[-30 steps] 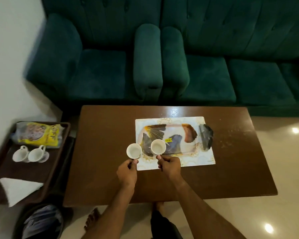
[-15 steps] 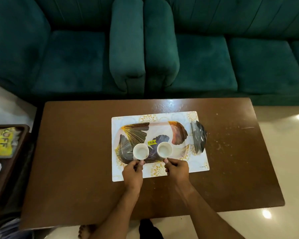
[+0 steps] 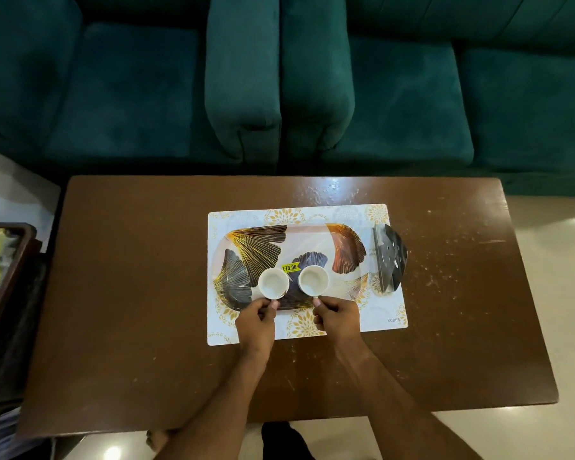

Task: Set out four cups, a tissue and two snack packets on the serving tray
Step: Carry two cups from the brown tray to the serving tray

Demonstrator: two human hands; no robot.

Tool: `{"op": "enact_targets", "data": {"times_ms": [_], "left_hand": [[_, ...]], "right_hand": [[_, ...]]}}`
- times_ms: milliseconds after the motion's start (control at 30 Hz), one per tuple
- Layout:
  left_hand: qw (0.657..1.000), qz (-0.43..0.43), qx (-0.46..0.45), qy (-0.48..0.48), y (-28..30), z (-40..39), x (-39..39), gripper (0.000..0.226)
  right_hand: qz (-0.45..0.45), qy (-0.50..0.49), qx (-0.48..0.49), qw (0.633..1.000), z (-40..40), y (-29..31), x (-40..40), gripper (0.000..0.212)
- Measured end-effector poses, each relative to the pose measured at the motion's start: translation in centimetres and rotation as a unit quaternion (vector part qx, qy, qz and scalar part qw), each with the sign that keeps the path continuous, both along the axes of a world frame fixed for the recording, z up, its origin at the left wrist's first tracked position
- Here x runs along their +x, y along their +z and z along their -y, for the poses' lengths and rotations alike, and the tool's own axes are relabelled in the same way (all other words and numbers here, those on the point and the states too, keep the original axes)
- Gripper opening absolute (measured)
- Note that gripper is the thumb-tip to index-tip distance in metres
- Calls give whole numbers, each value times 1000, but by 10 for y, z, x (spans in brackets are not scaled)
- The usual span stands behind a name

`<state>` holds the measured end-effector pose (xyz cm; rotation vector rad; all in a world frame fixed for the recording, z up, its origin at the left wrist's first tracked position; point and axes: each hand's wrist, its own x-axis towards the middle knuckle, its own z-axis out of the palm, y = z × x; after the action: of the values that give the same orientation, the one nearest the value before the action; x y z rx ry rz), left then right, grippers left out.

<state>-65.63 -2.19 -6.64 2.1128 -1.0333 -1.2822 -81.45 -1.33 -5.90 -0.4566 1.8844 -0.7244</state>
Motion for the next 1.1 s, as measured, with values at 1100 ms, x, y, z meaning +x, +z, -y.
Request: {"op": "enact_targets", "data": {"times_ms": [1100], "left_hand": [[973,166,-74,-143,61,-4,88,22]], "right_hand": [[-402,182,-21,897,-2,57,58,30]]}}
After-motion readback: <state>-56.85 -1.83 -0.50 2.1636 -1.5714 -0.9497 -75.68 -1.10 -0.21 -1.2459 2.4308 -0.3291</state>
